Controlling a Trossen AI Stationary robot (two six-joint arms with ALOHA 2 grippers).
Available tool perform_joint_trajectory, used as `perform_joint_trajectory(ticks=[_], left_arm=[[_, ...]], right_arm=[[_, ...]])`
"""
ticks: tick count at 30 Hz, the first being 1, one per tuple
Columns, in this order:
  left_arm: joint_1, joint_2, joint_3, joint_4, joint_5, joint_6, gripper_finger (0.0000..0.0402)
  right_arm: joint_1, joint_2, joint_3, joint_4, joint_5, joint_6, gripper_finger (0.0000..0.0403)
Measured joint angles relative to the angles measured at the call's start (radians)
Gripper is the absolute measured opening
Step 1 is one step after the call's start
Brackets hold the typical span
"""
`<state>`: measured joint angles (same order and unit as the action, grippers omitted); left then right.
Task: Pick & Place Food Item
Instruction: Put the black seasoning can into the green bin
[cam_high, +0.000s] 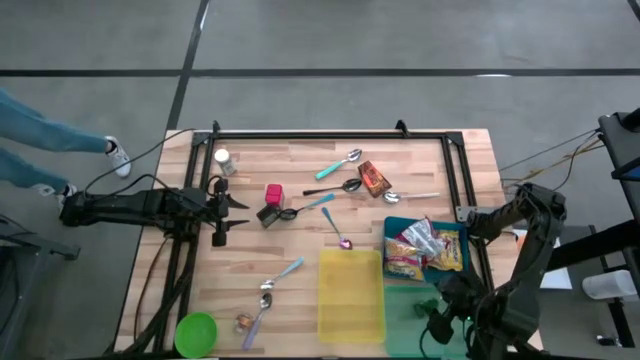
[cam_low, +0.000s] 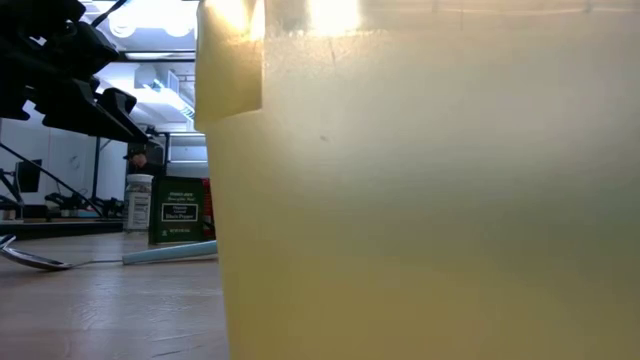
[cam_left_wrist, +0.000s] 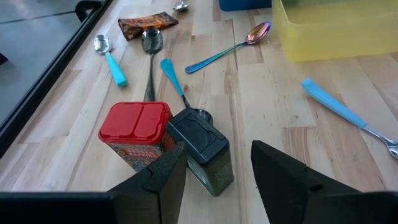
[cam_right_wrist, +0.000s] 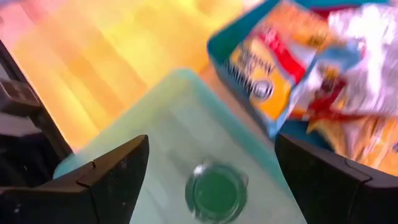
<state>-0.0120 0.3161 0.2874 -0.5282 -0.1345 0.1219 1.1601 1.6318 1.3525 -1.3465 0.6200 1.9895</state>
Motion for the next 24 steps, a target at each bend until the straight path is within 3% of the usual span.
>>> perform_joint_trajectory(ticks=[8, 13, 19, 24], left_arm=[[0.0, 0.0, 0.0, 0.0, 0.0, 0.0, 0.0181], [0.0, 0.0, 0.0, 0.0, 0.0, 0.0, 0.0181], [0.0, 0.001, 0.0, 0.0, 0.0, 0.0, 0.0181], [0.0, 0.001, 0.0, 0.0, 0.0, 0.0, 0.0181]], right_arm=[[-0.072, -0.116, -0.009, -0.095, 0.173, -0.064, 0.0346], [-0.176, -0.167, -0.025, -0.093, 0.218, -0.25, 0.0346], [-0.33, -0.197, -0.033, -0.088, 0.345, -0.472, 0.0346], [-0.447, -0.195, -0.033, -0.082, 0.349, -0.648, 0.0346]])
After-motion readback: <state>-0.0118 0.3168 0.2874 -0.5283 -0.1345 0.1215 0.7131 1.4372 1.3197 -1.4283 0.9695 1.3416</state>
